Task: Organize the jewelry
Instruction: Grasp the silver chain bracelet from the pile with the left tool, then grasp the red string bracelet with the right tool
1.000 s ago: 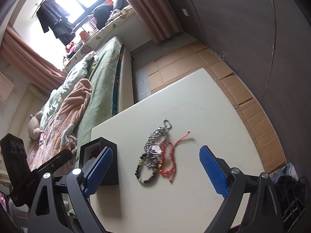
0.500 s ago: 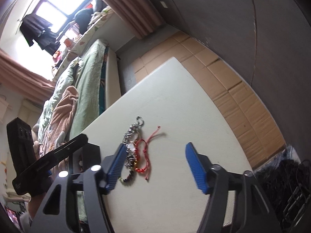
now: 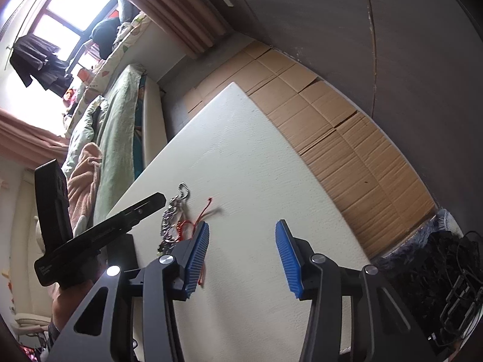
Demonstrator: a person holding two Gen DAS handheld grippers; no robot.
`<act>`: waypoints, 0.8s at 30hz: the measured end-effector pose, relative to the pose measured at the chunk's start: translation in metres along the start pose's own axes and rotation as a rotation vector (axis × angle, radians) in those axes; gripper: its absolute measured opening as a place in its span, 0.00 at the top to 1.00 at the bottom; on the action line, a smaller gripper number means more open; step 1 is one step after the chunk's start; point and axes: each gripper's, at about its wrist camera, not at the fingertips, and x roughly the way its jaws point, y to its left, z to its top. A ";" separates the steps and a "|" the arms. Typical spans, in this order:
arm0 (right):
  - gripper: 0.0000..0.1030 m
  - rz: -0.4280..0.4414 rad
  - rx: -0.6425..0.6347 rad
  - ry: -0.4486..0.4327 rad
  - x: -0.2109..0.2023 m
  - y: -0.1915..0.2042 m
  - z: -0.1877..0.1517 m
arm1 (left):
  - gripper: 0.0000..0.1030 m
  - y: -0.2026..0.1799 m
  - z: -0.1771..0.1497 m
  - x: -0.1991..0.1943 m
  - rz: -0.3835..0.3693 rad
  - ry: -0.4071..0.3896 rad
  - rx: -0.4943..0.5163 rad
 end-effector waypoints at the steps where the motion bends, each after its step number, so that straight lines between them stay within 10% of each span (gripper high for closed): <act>1: 0.57 -0.010 0.003 -0.001 0.000 -0.002 0.001 | 0.57 -0.002 0.001 0.004 0.004 0.009 0.004; 6: 0.57 -0.070 0.017 0.004 0.009 -0.004 0.006 | 0.62 -0.010 0.002 0.021 0.041 0.039 0.027; 9: 0.57 -0.081 0.026 0.015 0.014 -0.005 0.005 | 0.82 -0.013 0.005 0.023 0.089 0.021 0.049; 24: 0.66 0.021 -0.054 0.107 0.055 0.052 -0.014 | 0.83 0.008 -0.009 -0.061 0.005 -0.076 -0.007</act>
